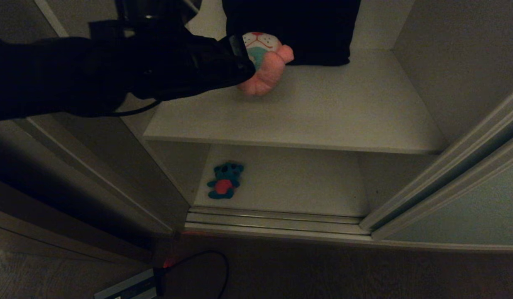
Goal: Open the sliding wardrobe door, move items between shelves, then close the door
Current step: Place the pink doll on the lower shelf
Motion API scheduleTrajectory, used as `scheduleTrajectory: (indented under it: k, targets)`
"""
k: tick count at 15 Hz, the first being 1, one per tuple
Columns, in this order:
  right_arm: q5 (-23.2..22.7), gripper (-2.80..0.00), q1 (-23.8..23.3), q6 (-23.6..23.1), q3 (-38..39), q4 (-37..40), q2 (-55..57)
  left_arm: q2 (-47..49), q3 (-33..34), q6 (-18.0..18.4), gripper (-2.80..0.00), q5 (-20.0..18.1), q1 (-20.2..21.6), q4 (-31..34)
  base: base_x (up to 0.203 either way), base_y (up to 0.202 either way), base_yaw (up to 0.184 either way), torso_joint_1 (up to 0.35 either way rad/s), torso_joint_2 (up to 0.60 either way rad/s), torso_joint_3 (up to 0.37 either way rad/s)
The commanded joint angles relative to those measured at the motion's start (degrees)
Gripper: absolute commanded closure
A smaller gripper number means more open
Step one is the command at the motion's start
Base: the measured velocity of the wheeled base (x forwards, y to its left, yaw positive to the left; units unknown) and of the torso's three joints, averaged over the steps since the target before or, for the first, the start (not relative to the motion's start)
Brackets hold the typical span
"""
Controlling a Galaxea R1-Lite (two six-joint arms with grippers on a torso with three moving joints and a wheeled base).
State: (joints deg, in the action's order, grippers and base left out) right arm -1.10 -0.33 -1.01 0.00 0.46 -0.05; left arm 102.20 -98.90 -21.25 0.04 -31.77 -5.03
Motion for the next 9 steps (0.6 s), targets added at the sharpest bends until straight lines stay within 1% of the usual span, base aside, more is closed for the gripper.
scheduleTrajectory:
  k: [1,4,5,6,7,8,9]
  targets:
    - [-0.05,0.00,-0.02,-0.04,0.26,-0.02,-0.04,-16.73,11.25,2.53,0.00,1.54,-3.22,4.65,0.000,0.000,0.000,0.000,0.00,0.000]
    - [-0.05,0.00,-0.02,-0.04,0.26,-0.02,-0.04,-32.65,28.34,5.09,0.00,4.46,-5.25,11.05,0.000,0.000,0.000,0.000,0.00,0.000]
    - [-0.05,0.00,-0.02,-0.05,0.26,-0.02,-0.04,-37.45,34.08,5.72,0.00,5.26,-4.99,12.48,0.000,0.000,0.000,0.000,0.00,0.000]
    - [-0.05,0.00,-0.02,-0.13,0.26,-0.02,-0.04,-41.84,39.34,6.53,0.00,5.68,-3.73,13.86,0.000,0.000,0.000,0.000,0.00,0.000]
    - [-0.05,0.00,-0.02,-0.04,0.26,-0.02,-0.04,-46.30,44.41,7.44,0.00,5.71,-0.66,15.42,0.000,0.000,0.000,0.000,0.00,0.000]
    - [-0.05,0.00,-0.02,-0.04,0.26,-0.02,-0.04,-49.35,47.87,8.12,0.00,5.01,3.73,16.67,0.000,0.000,0.000,0.000,0.00,0.000]
    - [-0.05,0.00,-0.02,-0.04,0.18,-0.02,-0.04,-52.40,50.17,8.54,0.00,2.89,8.77,17.56,0.000,0.000,0.000,0.000,0.00,0.000]
